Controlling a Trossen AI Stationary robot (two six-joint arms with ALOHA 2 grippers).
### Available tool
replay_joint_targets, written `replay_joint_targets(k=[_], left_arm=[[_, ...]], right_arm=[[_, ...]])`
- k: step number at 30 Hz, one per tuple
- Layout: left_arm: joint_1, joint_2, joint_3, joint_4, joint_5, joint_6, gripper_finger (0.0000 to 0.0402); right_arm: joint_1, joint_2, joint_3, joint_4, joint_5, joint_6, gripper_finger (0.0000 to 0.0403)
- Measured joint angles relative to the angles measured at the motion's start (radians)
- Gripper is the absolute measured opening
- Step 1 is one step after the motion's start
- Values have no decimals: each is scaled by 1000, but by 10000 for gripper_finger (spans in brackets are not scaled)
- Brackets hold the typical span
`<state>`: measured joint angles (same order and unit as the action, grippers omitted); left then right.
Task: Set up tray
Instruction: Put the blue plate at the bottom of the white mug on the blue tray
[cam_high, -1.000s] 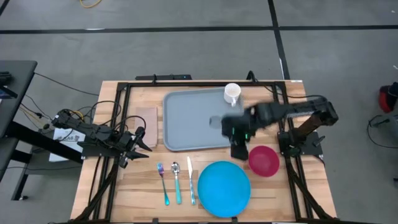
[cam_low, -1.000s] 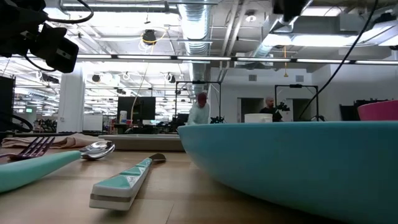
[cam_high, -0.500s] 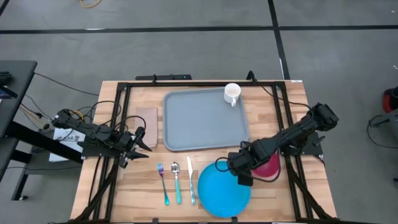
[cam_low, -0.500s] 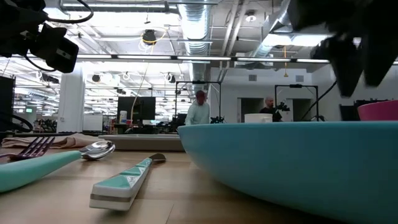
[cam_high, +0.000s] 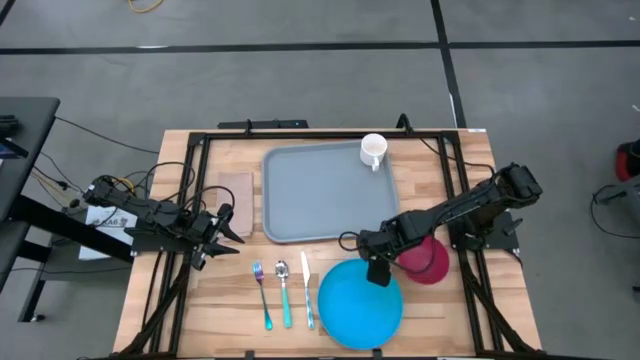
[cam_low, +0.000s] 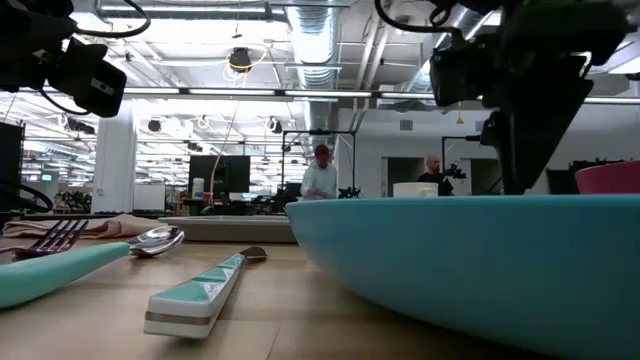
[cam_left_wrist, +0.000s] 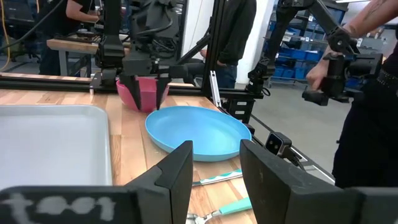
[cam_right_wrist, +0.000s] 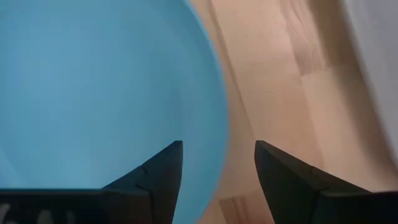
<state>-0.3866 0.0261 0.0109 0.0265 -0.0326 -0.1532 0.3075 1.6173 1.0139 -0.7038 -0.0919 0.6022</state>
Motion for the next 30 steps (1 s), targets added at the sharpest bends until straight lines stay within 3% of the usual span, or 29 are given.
replay_joint_targets(k=[6, 19, 30], left_arm=[[0, 0, 0, 0, 0, 0, 121], [0, 0, 0, 0, 0, 0, 121], [0, 0, 0, 0, 0, 0, 121]], right_arm=[[-33, 1, -41, 48, -13, 0, 185], [-40, 127, -45, 125, -67, -42, 164], [-57, 117, -43, 133, -68, -54, 53]])
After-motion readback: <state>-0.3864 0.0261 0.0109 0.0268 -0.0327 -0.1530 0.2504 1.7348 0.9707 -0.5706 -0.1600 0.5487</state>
